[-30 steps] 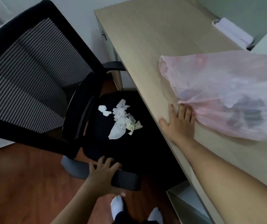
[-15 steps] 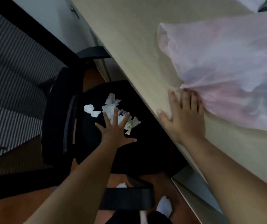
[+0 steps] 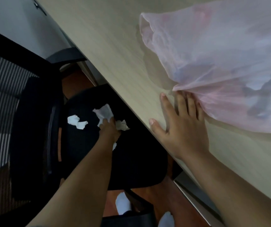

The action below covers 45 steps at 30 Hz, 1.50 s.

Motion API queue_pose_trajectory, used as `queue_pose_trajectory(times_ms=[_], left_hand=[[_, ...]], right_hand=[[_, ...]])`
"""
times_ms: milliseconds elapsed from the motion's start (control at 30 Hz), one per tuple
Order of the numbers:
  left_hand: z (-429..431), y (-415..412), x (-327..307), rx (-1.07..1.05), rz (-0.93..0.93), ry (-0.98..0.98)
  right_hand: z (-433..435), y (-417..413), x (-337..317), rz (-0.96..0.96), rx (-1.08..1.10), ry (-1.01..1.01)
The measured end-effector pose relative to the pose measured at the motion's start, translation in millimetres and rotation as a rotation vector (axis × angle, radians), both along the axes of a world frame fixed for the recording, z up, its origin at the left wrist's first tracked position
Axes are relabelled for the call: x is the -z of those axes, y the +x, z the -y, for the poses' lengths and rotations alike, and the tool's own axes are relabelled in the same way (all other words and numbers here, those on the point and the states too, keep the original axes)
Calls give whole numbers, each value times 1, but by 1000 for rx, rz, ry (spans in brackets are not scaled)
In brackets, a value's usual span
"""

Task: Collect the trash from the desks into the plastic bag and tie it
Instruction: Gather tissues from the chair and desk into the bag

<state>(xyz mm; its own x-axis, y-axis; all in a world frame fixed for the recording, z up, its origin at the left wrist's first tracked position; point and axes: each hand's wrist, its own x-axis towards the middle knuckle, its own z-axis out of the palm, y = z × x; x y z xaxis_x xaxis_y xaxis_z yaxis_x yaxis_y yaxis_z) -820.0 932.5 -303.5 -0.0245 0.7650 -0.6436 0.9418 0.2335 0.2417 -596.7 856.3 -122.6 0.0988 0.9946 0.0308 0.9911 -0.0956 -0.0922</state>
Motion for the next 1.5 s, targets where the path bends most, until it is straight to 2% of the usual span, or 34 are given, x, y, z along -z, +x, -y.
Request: queue_pose_trajectory(times_ms=[100, 267, 367, 433, 567, 667, 733, 867, 1000, 1067, 1233, 1367, 1500], left_hand=[[7, -5, 0, 52, 132, 128], [14, -50, 0, 124, -121, 235], [3, -79, 0, 107, -236, 163], [-5, -90, 1, 17, -272, 111], [-22, -101, 9, -70, -134, -16], [-16, -97, 16, -105, 38, 80], [-8, -92, 19, -31, 105, 157], [-15, -79, 20, 80, 4, 246], [-34, -76, 24, 265, 95, 157], [-36, -72, 22, 393, 64, 203], [-34, -76, 16, 343, 10, 367], [-61, -82, 16, 316, -134, 251], [-83, -93, 19, 239, -46, 36]], right_hand=[[0, 0, -1, 0, 0, -10], [0, 0, -1, 20, -1, -5], [-1, 0, 0, 8, 0, 1], [-2, 0, 0, 6, 3, 5], [-2, 0, 1, -6, 9, 9], [-2, -1, 1, -13, 12, 5], [-1, -2, 0, -12, 15, 4], [-2, -1, 2, -15, 16, 18], [-2, -1, 3, -15, 16, 27], [-1, -1, 3, -15, 17, 24], [-1, -1, 3, -31, 17, 27], [0, -1, 4, -35, 17, 30], [-2, 0, 3, -39, 14, 34]])
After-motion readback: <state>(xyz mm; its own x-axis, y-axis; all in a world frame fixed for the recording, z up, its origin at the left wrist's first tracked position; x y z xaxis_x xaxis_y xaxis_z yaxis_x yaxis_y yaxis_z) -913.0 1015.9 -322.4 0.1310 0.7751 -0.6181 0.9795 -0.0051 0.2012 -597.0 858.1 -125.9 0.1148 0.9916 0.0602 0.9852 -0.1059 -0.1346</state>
